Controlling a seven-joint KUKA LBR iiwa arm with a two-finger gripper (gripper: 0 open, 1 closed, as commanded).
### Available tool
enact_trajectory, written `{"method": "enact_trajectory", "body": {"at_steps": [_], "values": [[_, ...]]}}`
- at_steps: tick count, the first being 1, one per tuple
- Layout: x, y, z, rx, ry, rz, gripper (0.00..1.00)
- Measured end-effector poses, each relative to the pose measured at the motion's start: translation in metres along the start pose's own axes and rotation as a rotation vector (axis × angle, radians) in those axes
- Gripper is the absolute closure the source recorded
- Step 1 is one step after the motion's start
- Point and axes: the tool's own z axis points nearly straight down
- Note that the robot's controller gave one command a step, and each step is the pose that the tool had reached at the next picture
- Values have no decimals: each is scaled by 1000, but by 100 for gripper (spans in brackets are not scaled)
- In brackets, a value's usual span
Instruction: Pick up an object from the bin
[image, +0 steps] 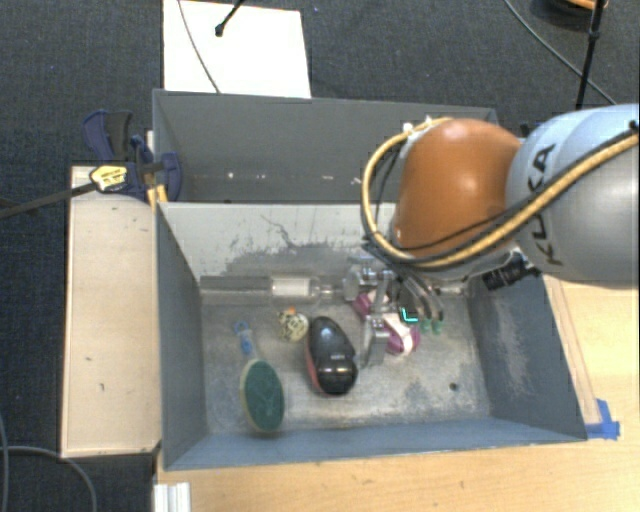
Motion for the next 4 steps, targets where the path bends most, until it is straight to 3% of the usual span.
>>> {"method": "enact_trajectory", "body": {"at_steps": [1,2,3,4], "values": [[19,30,140,-8,-26,589,0],[40,-7,113,0,-6,599,0],[52,42,109,0,-4,197,0],[33,35,145,2,-2,75,0]]}}
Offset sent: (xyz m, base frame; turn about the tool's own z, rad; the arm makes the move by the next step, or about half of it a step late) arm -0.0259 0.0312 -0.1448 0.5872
